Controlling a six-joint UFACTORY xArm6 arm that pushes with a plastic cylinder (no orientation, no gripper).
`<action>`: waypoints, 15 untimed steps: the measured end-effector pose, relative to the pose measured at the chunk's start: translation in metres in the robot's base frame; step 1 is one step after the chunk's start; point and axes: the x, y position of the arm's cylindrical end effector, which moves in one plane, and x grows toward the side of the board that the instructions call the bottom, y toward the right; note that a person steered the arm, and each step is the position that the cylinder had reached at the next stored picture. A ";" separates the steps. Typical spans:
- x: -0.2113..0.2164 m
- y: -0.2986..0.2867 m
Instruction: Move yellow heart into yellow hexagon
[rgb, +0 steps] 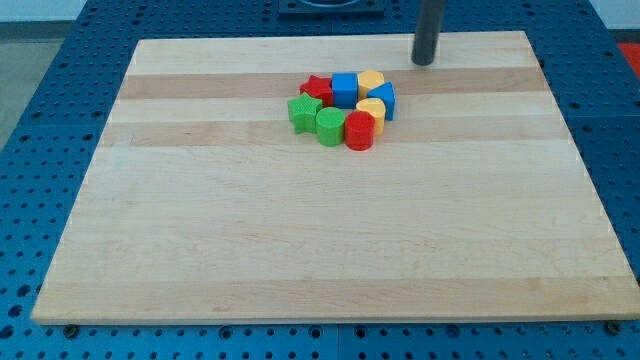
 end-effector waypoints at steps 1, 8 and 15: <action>0.013 -0.004; 0.039 -0.107; 0.064 -0.074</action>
